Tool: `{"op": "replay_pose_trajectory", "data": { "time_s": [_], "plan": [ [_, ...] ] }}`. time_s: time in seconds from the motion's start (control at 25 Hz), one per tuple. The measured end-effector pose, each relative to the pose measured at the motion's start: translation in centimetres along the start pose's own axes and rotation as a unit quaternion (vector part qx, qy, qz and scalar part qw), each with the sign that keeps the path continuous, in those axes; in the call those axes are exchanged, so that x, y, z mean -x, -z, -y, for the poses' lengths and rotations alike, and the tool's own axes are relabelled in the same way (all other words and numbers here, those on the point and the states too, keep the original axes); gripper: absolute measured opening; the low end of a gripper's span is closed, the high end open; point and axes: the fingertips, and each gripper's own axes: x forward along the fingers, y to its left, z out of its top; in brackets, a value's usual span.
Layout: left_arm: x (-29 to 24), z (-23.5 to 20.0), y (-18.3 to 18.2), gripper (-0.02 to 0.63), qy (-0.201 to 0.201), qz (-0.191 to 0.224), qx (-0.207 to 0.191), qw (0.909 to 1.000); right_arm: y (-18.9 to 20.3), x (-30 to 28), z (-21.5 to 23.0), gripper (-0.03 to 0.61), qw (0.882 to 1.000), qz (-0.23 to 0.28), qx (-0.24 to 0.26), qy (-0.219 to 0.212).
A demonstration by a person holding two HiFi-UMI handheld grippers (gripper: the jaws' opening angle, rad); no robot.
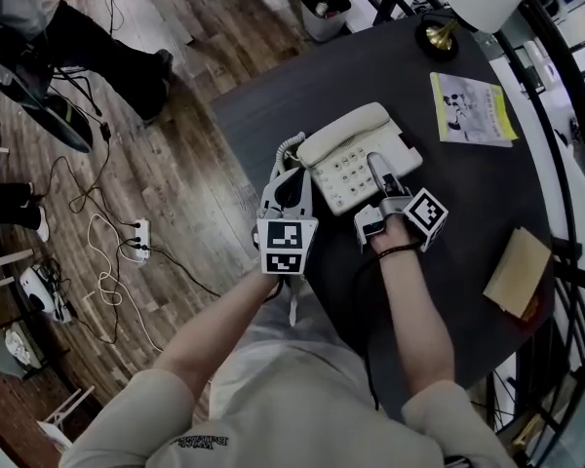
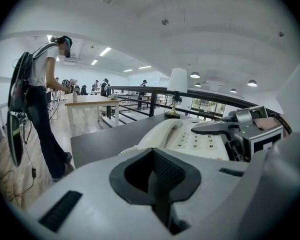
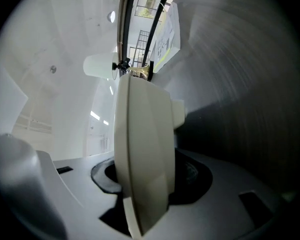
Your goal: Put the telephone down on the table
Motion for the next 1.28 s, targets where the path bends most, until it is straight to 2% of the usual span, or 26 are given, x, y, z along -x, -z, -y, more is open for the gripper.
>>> {"op": "replay_pose_trajectory", "data": {
  "time_s": [0.28, 0.56, 0.72, 0.96, 1.12, 1.28],
  "plan": [
    [-0.1, -0.9, 1.6, 0.005, 0.001, -0.028, 0.003, 0.9996, 0.2, -0.6, -0.1, 0.198, 0.998, -0.004, 0.051, 0.023],
    [0.6, -0.9, 2.5, 0.005, 0.000, -0.045, -0.002, 0.9990, 0.6, -0.8, -0.2, 0.199, 0.996, 0.003, 0.073, 0.060],
    [1.0, -0.5, 2.7, 0.005, 0.002, -0.045, -0.001, 0.9990, 0.5, -0.6, 0.1, 0.201, 0.995, -0.002, 0.076, 0.068],
    [1.6, 0.3, 2.9, 0.005, 0.009, -0.046, 0.001, 0.9989, 0.7, -0.4, 0.4, 0.204, 0.996, -0.007, 0.052, 0.069],
    [1.8, 0.6, 3.1, 0.005, 0.014, -0.048, -0.005, 0.9988, 0.9, -0.3, 0.2, 0.206, 0.994, -0.023, 0.039, 0.102],
    [2.3, 0.6, 2.9, 0.005, 0.011, -0.047, -0.002, 0.9988, 0.5, -0.2, -0.5, 0.224, 0.989, -0.022, 0.051, 0.137]
  ]
}}
